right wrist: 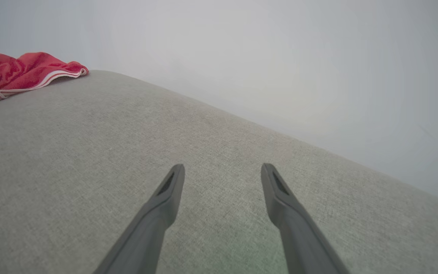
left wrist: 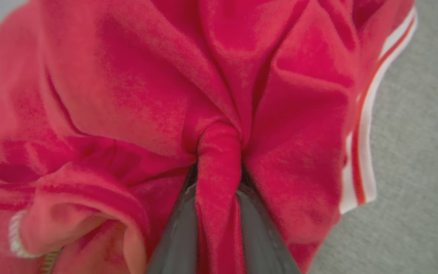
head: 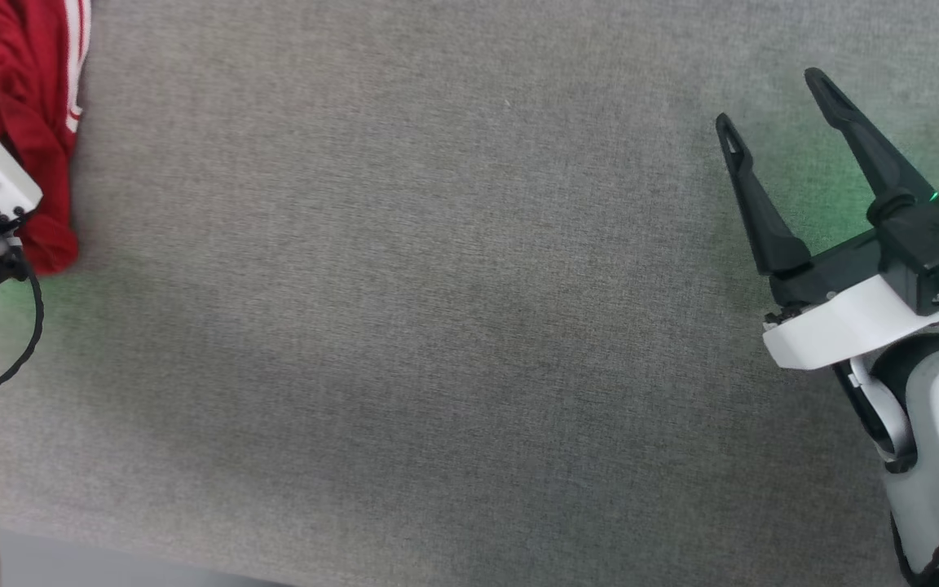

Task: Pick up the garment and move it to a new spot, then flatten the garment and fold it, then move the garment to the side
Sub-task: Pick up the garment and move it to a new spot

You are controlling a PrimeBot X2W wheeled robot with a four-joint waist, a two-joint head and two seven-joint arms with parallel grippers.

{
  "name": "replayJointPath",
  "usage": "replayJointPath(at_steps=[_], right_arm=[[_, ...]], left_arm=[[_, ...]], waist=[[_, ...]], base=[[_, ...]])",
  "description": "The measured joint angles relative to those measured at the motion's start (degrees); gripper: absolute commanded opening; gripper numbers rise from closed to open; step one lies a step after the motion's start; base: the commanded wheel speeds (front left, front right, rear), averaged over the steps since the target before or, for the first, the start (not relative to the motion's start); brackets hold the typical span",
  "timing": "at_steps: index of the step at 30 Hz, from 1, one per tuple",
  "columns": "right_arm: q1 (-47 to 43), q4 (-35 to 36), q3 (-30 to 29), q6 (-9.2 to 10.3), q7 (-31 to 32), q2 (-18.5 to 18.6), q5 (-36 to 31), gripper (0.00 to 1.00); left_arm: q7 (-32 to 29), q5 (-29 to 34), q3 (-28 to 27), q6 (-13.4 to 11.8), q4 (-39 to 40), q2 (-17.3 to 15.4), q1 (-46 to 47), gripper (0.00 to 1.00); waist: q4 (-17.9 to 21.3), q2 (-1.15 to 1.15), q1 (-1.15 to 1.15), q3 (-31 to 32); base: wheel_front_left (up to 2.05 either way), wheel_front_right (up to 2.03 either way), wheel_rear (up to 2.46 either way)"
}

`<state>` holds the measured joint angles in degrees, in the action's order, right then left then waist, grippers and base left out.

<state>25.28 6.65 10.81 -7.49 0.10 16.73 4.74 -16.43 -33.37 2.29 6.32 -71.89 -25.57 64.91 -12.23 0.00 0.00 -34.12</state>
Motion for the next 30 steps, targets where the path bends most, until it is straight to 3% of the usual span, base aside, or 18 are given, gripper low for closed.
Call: replayJointPath(at_steps=[5, 19, 30], right_arm=[[0.0, -1.6, -1.0, 0.00, -0.8, -0.2, 0.1, 1.00], [-1.4, -7.1, -2.7, 0.00, -5.6, -3.5, 1.4, 1.00], [-4.1, -9.4, -6.2, 0.00, -8.6, -5.2, 2.2, 1.00]], left_arm=[[3.1, 1.7, 2.2, 0.7, 0.7, -0.2, 0.5, 0.00], [9.5, 5.4, 9.1, 1.0, 6.3, -5.1, 6.0, 0.00], [4.4, 2.6, 16.5, 1.0, 19.2, -6.6, 6.2, 0.00]], waist=[[-1.0, 0.00, 0.00, 2.1], [-3.3, 0.00, 0.00, 12.1], [-2.6, 0.00, 0.00, 18.5]], base=[[0.00, 0.00, 0.00], [0.00, 0.00, 0.00], [0.00, 0.00, 0.00]])
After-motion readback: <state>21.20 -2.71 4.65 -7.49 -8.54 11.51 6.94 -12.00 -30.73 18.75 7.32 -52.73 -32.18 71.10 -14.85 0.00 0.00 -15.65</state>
